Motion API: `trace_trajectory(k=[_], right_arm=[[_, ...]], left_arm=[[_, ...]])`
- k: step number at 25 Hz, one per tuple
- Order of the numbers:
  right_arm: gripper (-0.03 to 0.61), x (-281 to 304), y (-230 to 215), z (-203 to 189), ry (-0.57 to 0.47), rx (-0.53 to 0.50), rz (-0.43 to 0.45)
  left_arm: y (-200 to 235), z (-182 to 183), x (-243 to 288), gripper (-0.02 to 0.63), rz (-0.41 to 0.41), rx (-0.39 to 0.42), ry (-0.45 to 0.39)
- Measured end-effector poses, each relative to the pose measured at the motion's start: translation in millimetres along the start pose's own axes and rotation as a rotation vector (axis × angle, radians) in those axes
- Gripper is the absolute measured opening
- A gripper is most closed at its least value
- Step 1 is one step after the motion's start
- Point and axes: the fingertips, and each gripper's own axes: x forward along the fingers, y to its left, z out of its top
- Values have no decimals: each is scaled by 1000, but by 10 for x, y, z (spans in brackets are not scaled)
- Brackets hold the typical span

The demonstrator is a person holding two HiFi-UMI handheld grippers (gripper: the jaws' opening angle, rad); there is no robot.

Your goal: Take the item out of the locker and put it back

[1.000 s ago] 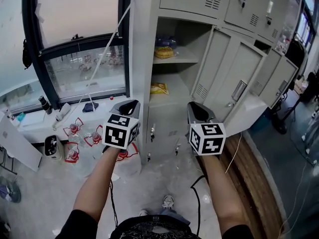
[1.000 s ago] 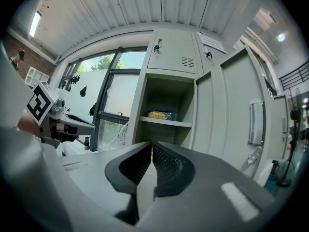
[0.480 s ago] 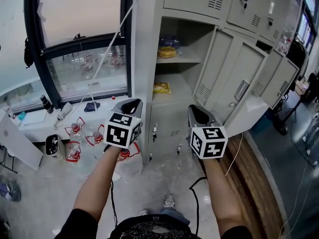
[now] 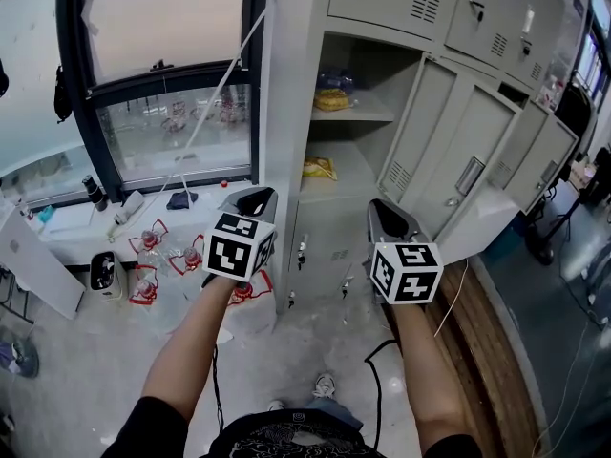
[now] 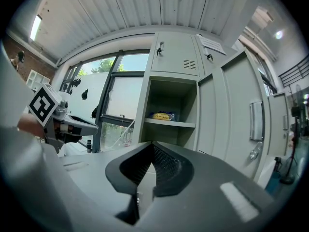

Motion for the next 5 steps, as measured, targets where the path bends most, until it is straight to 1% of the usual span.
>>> trace_trajectory(k=[5], right_arm=[[25, -9, 26, -14, -1, -2, -1]], left_arm=[[3, -15, -19, 8, -1, 2, -2]])
